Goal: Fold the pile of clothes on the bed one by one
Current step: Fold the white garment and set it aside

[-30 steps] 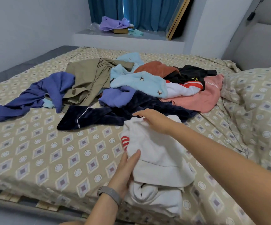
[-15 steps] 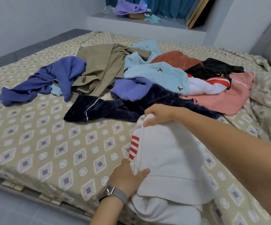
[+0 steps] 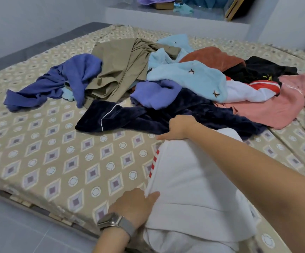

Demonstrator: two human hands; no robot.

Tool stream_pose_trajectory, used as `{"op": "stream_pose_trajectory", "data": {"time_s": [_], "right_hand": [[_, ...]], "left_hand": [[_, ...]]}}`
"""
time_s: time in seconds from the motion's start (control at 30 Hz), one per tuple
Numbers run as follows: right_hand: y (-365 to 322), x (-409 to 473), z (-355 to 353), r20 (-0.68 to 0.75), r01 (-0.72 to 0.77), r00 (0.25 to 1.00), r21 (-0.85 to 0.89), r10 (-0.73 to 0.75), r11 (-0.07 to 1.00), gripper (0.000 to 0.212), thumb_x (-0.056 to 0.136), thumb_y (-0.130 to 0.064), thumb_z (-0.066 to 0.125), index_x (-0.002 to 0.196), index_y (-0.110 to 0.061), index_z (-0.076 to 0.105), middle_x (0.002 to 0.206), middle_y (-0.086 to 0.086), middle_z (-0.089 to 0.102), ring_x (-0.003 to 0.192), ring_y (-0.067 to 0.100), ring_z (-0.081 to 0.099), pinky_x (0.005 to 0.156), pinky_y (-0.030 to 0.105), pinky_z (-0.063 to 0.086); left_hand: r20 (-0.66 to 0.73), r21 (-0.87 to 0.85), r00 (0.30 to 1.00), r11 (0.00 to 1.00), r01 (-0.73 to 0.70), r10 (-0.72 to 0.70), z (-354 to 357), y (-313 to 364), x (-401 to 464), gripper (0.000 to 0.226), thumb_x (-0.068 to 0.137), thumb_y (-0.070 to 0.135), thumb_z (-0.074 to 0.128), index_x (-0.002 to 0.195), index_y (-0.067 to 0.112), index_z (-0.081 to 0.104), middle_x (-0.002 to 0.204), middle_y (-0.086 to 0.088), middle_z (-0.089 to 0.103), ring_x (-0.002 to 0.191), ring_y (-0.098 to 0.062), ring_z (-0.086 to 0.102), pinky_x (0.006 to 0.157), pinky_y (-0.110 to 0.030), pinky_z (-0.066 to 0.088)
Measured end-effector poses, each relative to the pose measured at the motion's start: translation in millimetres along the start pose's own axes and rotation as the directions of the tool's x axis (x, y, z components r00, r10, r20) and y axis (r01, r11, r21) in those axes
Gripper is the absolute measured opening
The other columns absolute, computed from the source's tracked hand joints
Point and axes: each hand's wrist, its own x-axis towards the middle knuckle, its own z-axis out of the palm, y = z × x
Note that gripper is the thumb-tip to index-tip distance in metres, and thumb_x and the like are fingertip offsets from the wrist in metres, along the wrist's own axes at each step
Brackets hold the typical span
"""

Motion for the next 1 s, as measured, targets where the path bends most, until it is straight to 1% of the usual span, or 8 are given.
{"op": "stream_pose_trajectory", "data": {"time_s": [0.13,0.2,0.3,0.47,0.6,0.77,0.87,1.0], "right_hand": [[0.7,-1.5,13.3,0.041,-0.091,0.996,0.334,0.082,0.938,0.070,0.081,-0.082,0.038,0.057,-0.016,0.046,0.063,-0.001,0.053,0.060,0.017,0.052,0.059,0.029,0.038],[16.7,-3.3,5.9,0.232,-0.160,0.972,0.754,-0.031,0.638,0.056,0.089,-0.068,0.046,0.077,-0.017,0.067,0.088,0.004,0.069,0.082,0.020,0.064,0.081,0.030,0.049],[52.5,-11.7,-10.0,0.329,-0.243,0.912,0.914,-0.245,0.325,0.038,0.094,-0.036,0.056,0.130,-0.025,0.059,0.130,0.000,0.062,0.116,0.018,0.060,0.102,0.032,0.045],[54.2,-12.3,-5.7,0.243,0.056,0.925,0.672,-0.291,0.739,0.035,0.094,-0.041,0.060,0.129,-0.035,0.057,0.129,-0.010,0.060,0.116,0.011,0.058,0.104,0.033,0.045],[29.4,-11.3,-9.9,-0.084,0.262,0.949,0.749,-0.305,0.609,0.019,0.093,-0.030,0.064,0.108,-0.041,0.060,0.114,-0.019,0.060,0.107,0.002,0.056,0.093,0.020,0.044],[13.6,-5.6,31.5,-0.035,0.042,0.999,0.356,-0.032,0.933,0.051,0.085,-0.055,0.064,0.127,-0.027,0.056,0.126,-0.004,0.059,0.119,0.020,0.053,0.092,0.032,0.043],[2.3,-23.9,21.4,-0.251,-0.012,0.967,0.095,0.036,0.995,0.060,0.088,-0.059,0.057,0.137,-0.027,0.046,0.130,0.002,0.055,0.120,0.026,0.049,0.094,0.040,0.039],[27.5,-100.3,13.9,-0.579,0.110,0.796,0.424,0.176,0.899,0.036,0.089,-0.041,0.065,0.120,-0.024,0.061,0.113,-0.004,0.065,0.105,0.023,0.056,0.092,0.040,0.041]], "left_hand": [[0.023,-0.009,0.999,1.000,-0.029,0.030,1.5,-4.6,4.8,0.060,0.083,0.077,0.038,0.073,0.020,0.051,0.077,0.000,0.060,0.080,-0.020,0.062,0.072,-0.027,0.048],[-0.047,-0.219,0.997,0.974,-0.064,0.055,-1.9,-1.9,3.8,0.058,0.082,0.071,0.049,0.058,0.020,0.037,0.056,0.005,0.045,0.056,-0.012,0.050,0.052,-0.019,0.037],[-0.243,-0.537,0.970,0.830,-0.148,0.016,-4.6,3.2,7.2,0.049,0.081,0.062,0.059,0.058,0.022,0.044,0.047,0.015,0.045,0.050,-0.003,0.045,0.049,-0.018,0.030],[-0.239,-0.679,0.968,0.701,-0.218,0.070,4.2,18.5,11.6,0.034,0.088,0.044,0.062,0.063,0.021,0.062,0.055,0.017,0.057,0.056,-0.003,0.051,0.055,-0.018,0.037],[-0.444,-0.551,0.896,0.779,-0.299,0.030,3.8,21.0,9.5,0.025,0.096,0.033,0.053,0.077,0.017,0.059,0.077,0.005,0.065,0.076,-0.015,0.059,0.061,-0.027,0.037],[-0.373,-0.071,0.928,0.997,-0.022,-0.006,16.5,17.1,18.0,0.025,0.102,0.038,0.038,0.095,0.014,0.038,0.107,-0.011,0.063,0.100,-0.033,0.061,0.067,-0.032,0.038],[-0.340,-0.048,0.940,0.999,0.002,-0.018,22.9,21.5,21.7,0.034,0.101,0.041,0.038,0.113,0.009,0.042,0.119,-0.011,0.056,0.106,-0.032,0.059,0.072,-0.033,0.043],[-0.483,-0.222,0.875,0.964,-0.145,0.020,14.2,22.0,21.9,0.059,0.092,0.051,0.050,0.131,0.009,0.044,0.130,-0.009,0.049,0.119,-0.027,0.048,0.097,-0.038,0.043]]}}
